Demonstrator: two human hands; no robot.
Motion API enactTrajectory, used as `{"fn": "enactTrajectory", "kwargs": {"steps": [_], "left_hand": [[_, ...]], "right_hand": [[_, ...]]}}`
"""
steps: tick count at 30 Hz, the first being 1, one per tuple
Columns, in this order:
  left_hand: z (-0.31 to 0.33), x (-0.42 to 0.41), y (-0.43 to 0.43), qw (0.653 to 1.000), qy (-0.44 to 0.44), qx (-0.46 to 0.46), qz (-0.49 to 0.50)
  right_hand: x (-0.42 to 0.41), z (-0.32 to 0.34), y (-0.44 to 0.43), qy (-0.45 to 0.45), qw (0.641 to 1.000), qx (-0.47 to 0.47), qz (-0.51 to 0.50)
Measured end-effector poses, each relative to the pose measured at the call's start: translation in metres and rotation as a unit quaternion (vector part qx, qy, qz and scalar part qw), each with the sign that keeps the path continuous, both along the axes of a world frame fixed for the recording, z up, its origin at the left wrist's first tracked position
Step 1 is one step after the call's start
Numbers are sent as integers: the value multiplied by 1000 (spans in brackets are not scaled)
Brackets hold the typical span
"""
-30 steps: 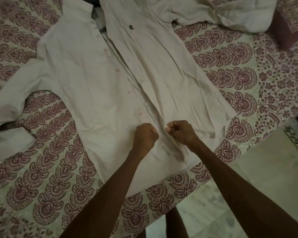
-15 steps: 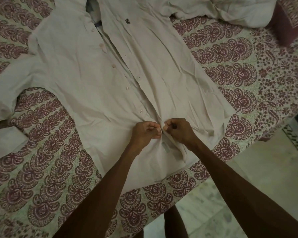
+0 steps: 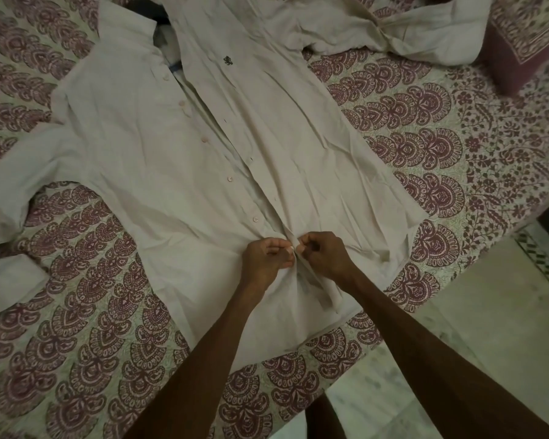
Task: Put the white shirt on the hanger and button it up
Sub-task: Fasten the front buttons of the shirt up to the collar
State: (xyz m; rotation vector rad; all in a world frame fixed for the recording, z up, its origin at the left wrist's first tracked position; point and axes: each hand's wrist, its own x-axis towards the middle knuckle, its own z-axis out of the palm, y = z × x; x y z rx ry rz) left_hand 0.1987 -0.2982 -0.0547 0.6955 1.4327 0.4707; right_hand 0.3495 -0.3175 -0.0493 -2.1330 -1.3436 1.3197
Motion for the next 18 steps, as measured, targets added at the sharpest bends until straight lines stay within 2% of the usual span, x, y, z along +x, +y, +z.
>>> {"fn": "enactTrajectory", "kwargs": {"steps": [5,8,11,18], "left_hand": [[0,1,6,1000,-1,-13,-18],[0,1,8,1000,-1,-30,-9],[3,3,11,999,1,-49,2],[2,5,15,997,38,-70,6]], "right_hand": [[13,4,1,92,995,-35,-29],[12,5,5,114,992,-34,-48],[7,4,6,92,993,-23,-64],[-7,-4,-8,42,993,99,-41]]}}
